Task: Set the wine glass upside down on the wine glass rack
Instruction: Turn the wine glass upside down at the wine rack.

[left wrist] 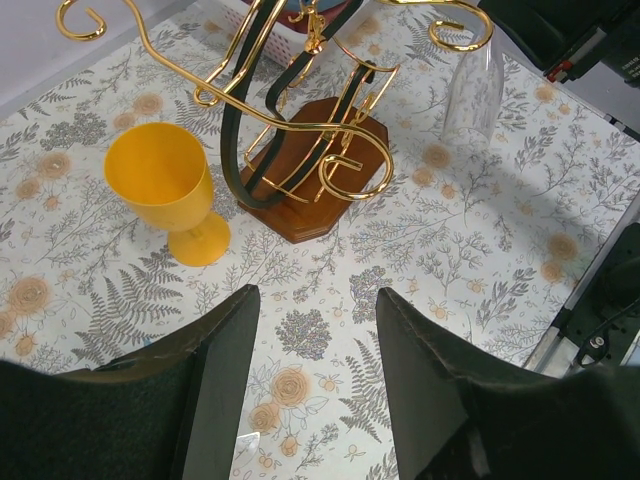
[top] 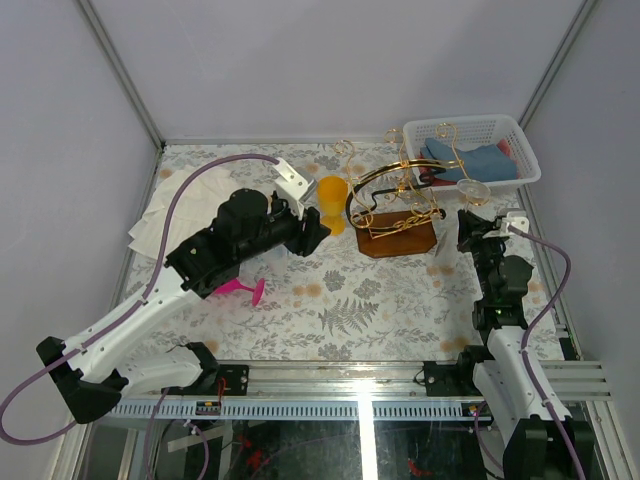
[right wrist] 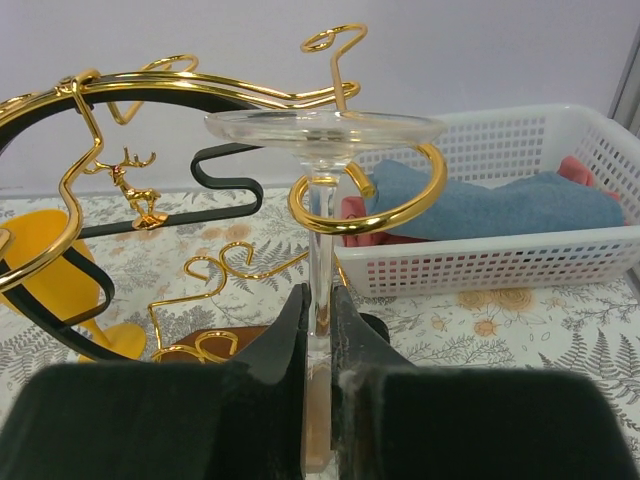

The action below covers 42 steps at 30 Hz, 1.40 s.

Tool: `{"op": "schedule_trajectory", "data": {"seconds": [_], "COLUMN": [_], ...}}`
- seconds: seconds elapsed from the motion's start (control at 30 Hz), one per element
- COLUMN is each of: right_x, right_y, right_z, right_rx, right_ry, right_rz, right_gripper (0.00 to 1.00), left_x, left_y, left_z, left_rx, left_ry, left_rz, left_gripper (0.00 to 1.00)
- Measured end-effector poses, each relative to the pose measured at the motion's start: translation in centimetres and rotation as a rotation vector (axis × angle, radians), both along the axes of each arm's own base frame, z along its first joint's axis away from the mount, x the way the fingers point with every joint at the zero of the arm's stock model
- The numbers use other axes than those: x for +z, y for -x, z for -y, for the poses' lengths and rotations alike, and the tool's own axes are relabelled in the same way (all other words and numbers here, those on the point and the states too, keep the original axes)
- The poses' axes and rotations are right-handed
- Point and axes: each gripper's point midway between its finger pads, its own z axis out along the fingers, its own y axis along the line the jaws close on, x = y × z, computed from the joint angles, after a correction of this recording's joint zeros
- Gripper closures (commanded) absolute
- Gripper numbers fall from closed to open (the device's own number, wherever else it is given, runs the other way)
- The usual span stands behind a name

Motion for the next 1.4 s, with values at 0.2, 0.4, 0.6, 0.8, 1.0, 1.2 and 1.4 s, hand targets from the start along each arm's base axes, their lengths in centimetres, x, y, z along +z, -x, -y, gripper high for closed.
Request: {"op": "schedule_trajectory", "data": {"seconds": [0.2, 0.4, 0.6, 0.8, 1.0, 1.2, 1.4], "right_x": [-0.3, -1.5, -1.7, -0.8, -0.1, 2.4, 4.0], "right_y": [-0.2, -0.1, 0.4, 1.7, 3.6, 6.2, 8.8], "right_z": [0.2, 0.6, 0.7, 1.2, 1.7, 2.0, 1.2], "right_rx": [-0.01, -0.035, -0.046, -0.081, -0.123, -0.165, -0.127], "right_ry": [-0.013, -0.03, -0.041, -0.07, -0.137, -0.196, -0.176], "right_rz": [-0.019, -0.074, -0.103, -0.134, -0.229, -0.309, -0.378], "right_gripper": [0.7, 0.55, 0.45, 0.3, 0.12, 0.0, 0.0], "left_x": [0.0, -0.3, -0.5, 0.0, 0.8, 1.2, 1.9], "left_y": [-0.4, -0.9, -1.4, -1.9, -2.6, -3.8, -5.1], "left_z": [-0.3, -0.8, -1.4, -2.2, -3.4, -5.4, -7.9], "left_rx": [0.014, 0.034, 0.06, 0.091, 0.146, 0.238, 0.348], "left_ry": [0.0, 0.002, 0.014, 0.042, 0.089, 0.135, 0.178], "left_rz": [-0.001, -0.007, -0.018, -0.014, -0.012, -0.021, -0.01], "left_gripper": [0.46, 0.43, 0.39, 0.33, 0.27, 0.18, 0.1]}}
